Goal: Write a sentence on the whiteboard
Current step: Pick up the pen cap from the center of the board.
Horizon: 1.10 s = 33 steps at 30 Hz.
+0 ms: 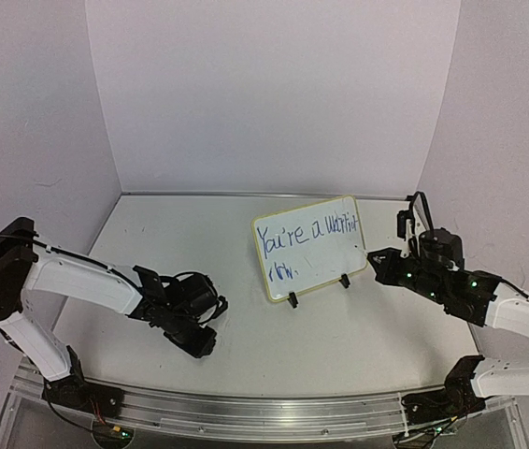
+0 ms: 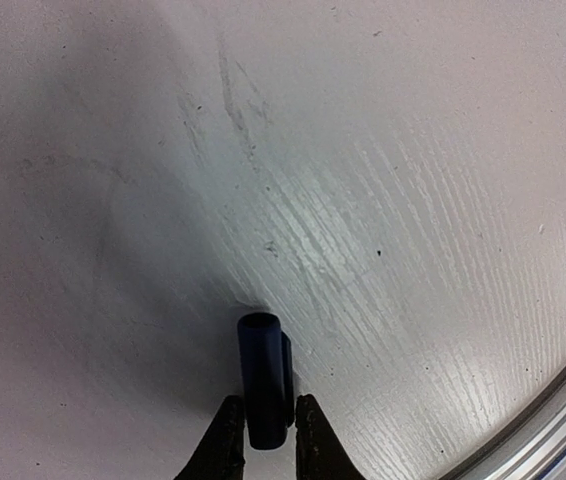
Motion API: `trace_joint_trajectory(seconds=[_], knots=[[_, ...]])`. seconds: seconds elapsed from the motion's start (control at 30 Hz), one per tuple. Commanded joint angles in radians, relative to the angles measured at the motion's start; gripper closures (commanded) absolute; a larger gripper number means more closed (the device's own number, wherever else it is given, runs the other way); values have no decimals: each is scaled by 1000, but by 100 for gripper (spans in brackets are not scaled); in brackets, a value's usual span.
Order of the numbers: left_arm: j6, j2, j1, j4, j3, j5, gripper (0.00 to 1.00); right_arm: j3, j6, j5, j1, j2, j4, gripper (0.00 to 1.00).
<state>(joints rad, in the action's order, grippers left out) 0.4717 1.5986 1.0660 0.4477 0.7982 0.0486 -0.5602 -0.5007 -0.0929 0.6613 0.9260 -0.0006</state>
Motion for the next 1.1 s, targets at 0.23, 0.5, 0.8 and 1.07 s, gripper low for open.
trace_joint_trajectory(seconds=[0.23,0.5,0.8,1.07], knots=[[25,-5,5,-30,-8,-7,96,-86,59,9,-18,6,-235,100],[-16,-76,5,-68,14,-20,100,-185,160,362,-118,57,-446,100],[-202,-161,6,-25,98,35,100,-258,192,812,-129,151,-527,100],[-430,-176,40,54,228,121,100,-271,188,1146,-125,248,-544,100]])
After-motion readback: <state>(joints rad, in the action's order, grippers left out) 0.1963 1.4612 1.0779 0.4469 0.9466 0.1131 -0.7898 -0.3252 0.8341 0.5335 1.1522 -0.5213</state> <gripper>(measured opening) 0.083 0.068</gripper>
